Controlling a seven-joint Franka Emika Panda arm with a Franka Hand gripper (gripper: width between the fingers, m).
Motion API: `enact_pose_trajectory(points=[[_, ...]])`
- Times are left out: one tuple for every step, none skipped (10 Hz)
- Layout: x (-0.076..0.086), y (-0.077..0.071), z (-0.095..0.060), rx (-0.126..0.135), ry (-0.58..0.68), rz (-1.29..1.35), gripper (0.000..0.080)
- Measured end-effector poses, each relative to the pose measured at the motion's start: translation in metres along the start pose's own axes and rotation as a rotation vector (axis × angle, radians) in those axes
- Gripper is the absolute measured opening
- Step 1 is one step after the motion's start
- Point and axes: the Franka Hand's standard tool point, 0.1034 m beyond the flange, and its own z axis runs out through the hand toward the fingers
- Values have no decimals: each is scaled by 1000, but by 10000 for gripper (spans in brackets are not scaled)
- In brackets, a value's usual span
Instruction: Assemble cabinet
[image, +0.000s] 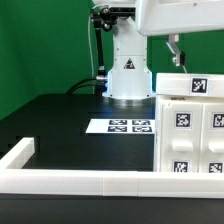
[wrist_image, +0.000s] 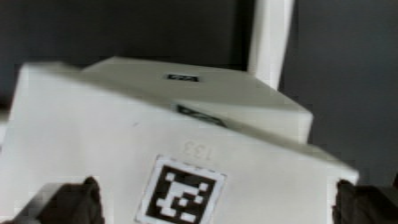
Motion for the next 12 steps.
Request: enact_pose_trajectory(points=[[0, -1, 1, -14, -4, -69, 648], [0, 2, 1, -15, -4, -106, 648], [-1, 3, 1, -15, -5, -168, 648], [-1, 3, 1, -16, -6, -235, 648], [0, 5, 2, -22, -10, -324, 648], [4, 7, 3, -51, -21, -446, 648], [7, 6, 5, -77, -24, -571, 648], [8, 8, 6, -93, -28, -710, 648], [7, 11, 9, -90, -37, -804, 648], [7, 12, 14, -87, -47, -848, 648], [6, 11, 17, -91, -59, -917, 648], [6, 8, 19, -88, -61, -911, 648]])
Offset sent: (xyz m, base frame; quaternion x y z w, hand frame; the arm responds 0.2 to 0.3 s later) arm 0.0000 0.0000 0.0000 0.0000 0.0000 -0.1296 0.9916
